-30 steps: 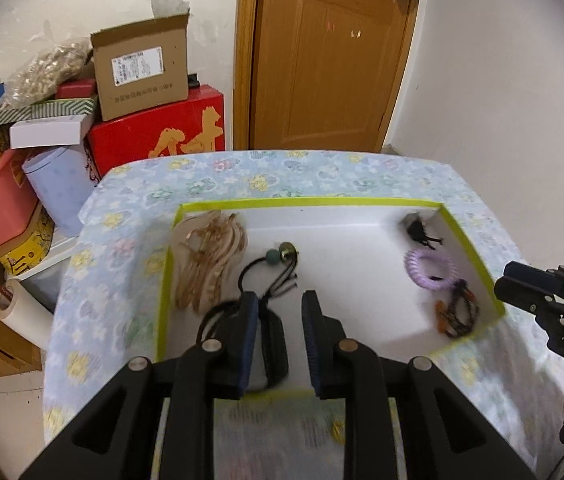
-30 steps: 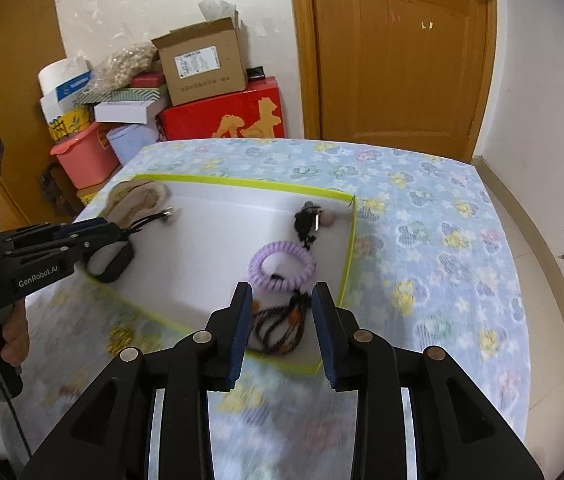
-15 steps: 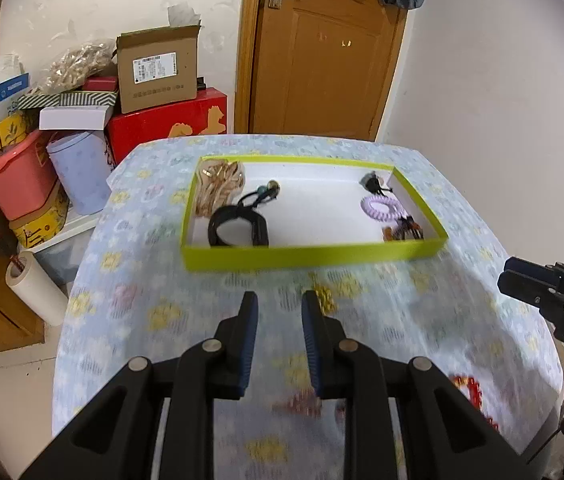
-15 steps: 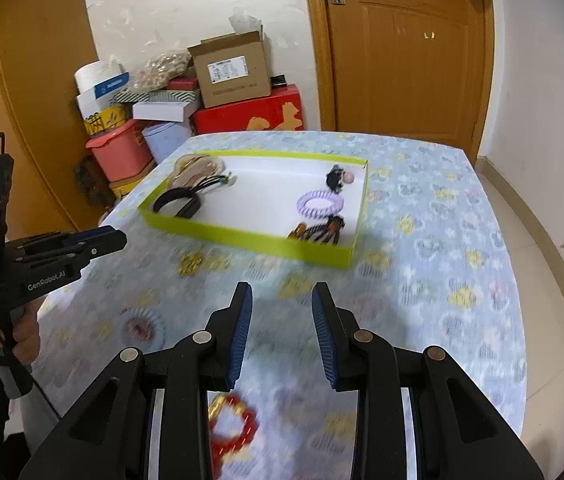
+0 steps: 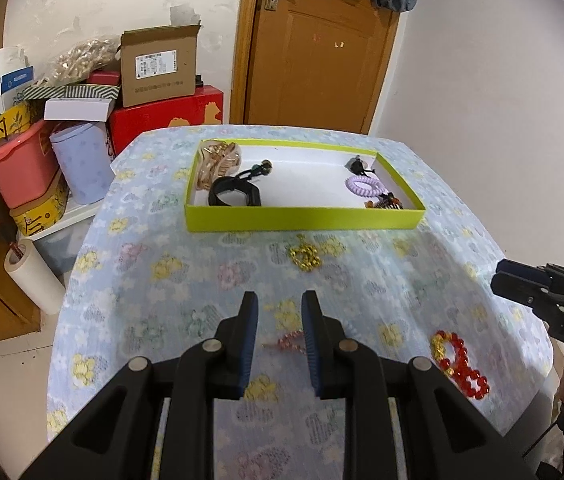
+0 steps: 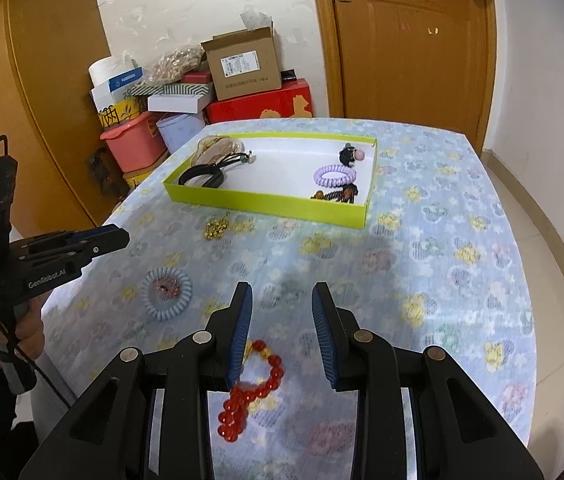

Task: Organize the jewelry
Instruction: 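Withdraw both open grippers from the box toward the remaining jewelry, then grasp the light blue coil with left while right grasps the red-gold bracelet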

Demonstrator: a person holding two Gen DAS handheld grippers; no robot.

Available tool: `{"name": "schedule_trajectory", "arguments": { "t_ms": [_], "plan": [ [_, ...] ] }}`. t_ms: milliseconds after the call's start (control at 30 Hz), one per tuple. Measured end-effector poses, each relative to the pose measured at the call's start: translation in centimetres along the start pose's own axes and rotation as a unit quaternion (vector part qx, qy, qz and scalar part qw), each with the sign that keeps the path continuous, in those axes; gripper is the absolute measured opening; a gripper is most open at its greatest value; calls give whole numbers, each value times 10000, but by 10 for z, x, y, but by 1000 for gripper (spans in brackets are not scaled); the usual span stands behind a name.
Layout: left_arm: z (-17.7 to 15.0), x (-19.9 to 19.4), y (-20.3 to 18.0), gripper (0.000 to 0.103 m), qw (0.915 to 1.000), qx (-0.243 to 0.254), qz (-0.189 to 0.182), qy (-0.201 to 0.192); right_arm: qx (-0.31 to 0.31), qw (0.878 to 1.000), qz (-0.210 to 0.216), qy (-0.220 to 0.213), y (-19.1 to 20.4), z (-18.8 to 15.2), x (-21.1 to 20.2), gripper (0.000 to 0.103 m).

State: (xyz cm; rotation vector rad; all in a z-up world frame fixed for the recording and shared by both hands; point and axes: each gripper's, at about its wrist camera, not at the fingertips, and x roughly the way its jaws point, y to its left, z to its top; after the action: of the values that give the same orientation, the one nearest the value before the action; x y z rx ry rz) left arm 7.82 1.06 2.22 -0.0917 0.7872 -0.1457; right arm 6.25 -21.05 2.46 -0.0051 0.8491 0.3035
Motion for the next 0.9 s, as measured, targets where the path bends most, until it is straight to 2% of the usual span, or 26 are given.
{"name": "schedule_trajectory", "arguments": {
  "t_ms": [233,567,900],
  "plan": [
    [-15,-3,-5,23,9999,12,-110,60,10,9999,38,93,3,-15,-3,32],
    [-39,2,-17,23,9991,21,-282,325,-51,9977,331,586,23,-55,6,32],
    [-42,24,-16,23,9978,-134,-325,559,-141,9962,181,841,25,-66,23,32]
  ]
}}
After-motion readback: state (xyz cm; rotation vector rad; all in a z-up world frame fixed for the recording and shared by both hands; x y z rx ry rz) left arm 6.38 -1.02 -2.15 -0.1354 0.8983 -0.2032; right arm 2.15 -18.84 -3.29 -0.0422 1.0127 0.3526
